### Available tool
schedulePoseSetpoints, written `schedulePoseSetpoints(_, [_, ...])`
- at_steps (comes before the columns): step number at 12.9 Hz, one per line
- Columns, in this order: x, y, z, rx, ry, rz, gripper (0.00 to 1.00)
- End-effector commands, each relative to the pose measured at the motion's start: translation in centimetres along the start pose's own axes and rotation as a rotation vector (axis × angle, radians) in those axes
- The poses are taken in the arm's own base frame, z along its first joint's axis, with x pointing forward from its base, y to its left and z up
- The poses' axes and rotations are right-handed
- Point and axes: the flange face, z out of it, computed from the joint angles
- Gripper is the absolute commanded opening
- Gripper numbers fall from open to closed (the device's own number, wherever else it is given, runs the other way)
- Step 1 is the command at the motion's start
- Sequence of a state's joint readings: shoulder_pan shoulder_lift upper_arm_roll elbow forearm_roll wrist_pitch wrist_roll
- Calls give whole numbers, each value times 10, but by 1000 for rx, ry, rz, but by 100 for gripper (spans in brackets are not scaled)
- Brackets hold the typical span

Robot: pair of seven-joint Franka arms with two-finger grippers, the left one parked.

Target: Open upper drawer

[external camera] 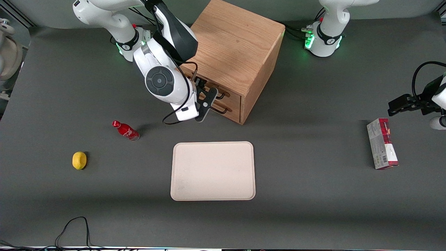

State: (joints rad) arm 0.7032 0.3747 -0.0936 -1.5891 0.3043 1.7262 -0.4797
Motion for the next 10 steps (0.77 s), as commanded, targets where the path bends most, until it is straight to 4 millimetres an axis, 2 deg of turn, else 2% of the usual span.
schedulePoseSetpoints(1, [0,2,0,13,9,-19,100])
schedulePoseSetpoints(10, [10,20,30,-58,-24,-17,100])
